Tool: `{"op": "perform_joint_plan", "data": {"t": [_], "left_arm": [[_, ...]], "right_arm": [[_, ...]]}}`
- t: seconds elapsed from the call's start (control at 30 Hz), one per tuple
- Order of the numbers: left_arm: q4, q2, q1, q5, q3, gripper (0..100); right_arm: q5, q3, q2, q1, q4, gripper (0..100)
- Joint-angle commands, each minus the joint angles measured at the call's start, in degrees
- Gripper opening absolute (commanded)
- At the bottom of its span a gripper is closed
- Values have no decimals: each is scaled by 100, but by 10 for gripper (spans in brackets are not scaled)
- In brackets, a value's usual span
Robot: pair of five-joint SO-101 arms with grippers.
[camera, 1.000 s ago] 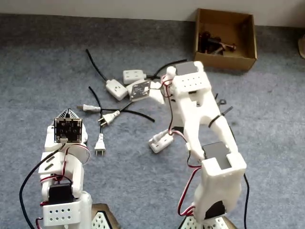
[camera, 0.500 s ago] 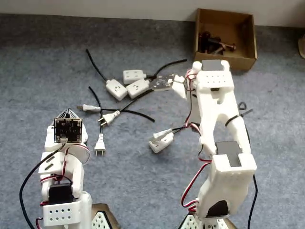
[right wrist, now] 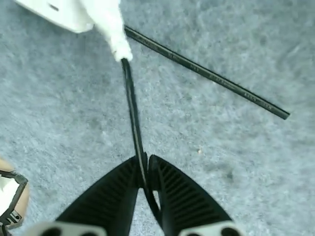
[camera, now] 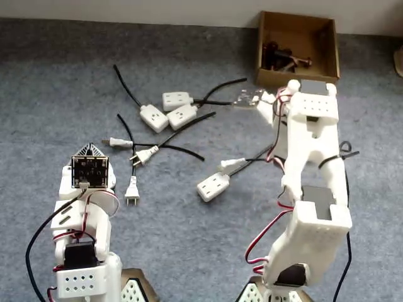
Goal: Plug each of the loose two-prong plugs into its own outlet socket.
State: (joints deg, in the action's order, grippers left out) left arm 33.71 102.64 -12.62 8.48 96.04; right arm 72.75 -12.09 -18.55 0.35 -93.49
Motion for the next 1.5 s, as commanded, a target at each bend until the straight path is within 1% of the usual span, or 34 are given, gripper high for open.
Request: {"op": "perform_joint_plan", "data": {"t": [0.0, 0.1, 0.4, 0.53, 0.7, 0.77, 0.83, 0.93, 1.0, 1.27, 1.47], "left_arm": [[-9, 40, 136, 53, 110, 7], [-9, 40, 136, 53, 110, 7], [-9, 22, 136, 53, 110, 7], [0, 22, 136, 53, 110, 7], [9, 22, 136, 53, 110, 7], [9, 22, 136, 53, 110, 7], [9, 22, 136, 53, 110, 7], [18, 22, 136, 53, 110, 7], [18, 22, 136, 53, 110, 7], [9, 22, 136, 53, 119, 7], [9, 22, 136, 53, 119, 7]], "right_arm": [[79, -268, 110, 136, 75, 5], [79, -268, 127, 84, 48, 5], [18, -259, 92, -426, 40, 5], [-527, -259, 119, -549, 338, 5], [-941, -189, 92, -699, 760, 9], [-1204, 84, 92, -848, 1174, 11], [-1521, 409, 92, -945, 1701, 43], [-1767, 901, 110, -1033, 2299, 152], [-1758, 1112, 119, -1033, 2413, 183], [-1767, 1103, 163, -892, 2387, 183], [-1758, 1059, 497, -901, 2387, 183]]}}
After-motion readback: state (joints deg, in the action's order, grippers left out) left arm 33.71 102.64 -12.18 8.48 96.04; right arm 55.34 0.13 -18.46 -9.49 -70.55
